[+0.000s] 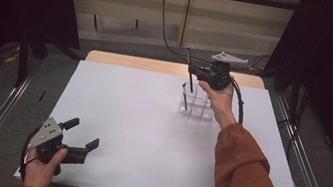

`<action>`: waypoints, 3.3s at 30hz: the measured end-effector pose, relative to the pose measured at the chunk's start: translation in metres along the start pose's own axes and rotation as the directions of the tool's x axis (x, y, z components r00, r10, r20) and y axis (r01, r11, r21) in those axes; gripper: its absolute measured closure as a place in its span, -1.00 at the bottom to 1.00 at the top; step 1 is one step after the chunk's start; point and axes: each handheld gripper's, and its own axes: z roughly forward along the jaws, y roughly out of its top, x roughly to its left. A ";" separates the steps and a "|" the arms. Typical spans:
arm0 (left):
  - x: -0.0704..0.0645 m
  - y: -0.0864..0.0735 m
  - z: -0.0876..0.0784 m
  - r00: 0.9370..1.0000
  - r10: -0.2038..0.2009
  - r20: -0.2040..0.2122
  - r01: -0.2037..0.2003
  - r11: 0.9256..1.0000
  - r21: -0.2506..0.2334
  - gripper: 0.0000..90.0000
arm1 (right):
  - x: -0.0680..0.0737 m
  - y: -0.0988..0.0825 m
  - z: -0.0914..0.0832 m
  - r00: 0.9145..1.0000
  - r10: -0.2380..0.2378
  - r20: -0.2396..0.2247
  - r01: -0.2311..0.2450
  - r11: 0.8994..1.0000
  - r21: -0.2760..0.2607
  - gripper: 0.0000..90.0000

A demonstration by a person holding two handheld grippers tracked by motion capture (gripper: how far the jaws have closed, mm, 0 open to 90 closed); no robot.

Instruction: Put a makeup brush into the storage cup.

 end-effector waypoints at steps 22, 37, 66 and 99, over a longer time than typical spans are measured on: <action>0.000 0.000 0.001 1.000 0.001 0.004 -0.001 1.000 0.005 -0.94 | -0.005 -0.022 0.005 1.000 0.018 0.003 -0.018 1.000 0.021 0.87; 0.000 0.000 0.002 1.000 -0.002 0.003 0.002 1.000 0.006 -0.94 | -0.008 -0.036 0.003 0.999 0.038 0.010 -0.038 0.999 0.035 0.87; -0.001 0.000 0.003 1.000 0.002 0.008 -0.002 1.000 0.007 -0.94 | -0.009 -0.048 0.006 0.999 0.052 0.016 -0.053 0.996 0.067 0.83; 0.001 0.001 0.009 1.000 -0.009 0.014 0.009 1.000 0.013 -0.94 | -0.015 -0.047 -0.016 0.996 0.077 0.049 -0.080 0.995 0.061 -0.79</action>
